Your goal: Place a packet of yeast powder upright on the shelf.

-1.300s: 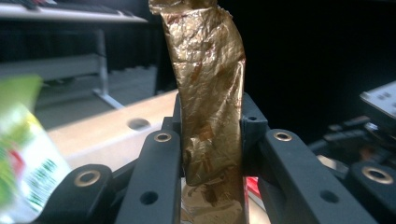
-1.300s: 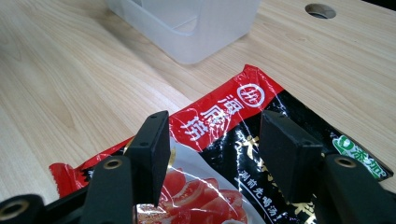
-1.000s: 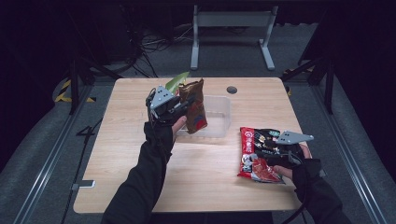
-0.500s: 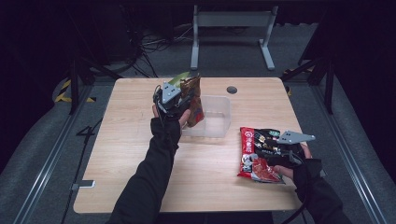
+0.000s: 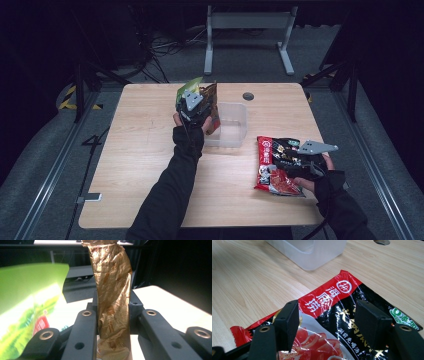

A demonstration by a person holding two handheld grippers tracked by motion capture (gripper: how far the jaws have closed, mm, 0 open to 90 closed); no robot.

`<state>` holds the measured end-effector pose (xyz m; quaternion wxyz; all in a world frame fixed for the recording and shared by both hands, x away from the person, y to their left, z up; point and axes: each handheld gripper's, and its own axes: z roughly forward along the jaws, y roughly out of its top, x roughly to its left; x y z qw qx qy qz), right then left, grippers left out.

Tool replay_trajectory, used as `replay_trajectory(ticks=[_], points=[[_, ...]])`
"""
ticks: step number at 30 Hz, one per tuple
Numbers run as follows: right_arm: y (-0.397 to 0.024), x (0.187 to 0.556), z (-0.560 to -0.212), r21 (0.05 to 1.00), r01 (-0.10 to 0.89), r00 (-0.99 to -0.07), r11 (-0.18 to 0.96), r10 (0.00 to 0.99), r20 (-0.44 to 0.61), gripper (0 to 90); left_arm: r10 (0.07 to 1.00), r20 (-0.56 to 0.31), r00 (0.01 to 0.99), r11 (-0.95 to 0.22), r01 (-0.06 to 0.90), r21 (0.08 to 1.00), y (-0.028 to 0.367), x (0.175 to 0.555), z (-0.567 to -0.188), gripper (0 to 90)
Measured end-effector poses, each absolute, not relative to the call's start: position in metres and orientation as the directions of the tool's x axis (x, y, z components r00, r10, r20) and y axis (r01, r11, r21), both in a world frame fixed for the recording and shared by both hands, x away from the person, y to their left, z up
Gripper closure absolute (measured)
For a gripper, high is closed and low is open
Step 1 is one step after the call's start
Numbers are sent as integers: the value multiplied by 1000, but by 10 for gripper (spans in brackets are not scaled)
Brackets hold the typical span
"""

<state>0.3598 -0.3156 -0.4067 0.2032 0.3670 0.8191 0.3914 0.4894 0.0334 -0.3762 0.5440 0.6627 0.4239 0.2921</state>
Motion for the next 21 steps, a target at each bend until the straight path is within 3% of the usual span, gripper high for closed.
replay_trajectory(ticks=[11,21], points=[[-317,360,-407,790,447,-644,421,764,-42,371,840,-133,527,-39,303,952,38,486,-396,707],[-317,361,-408,787,448,-642,424,766,-47,371,785,-122,607,-95,313,945,52,471,-396,636]])
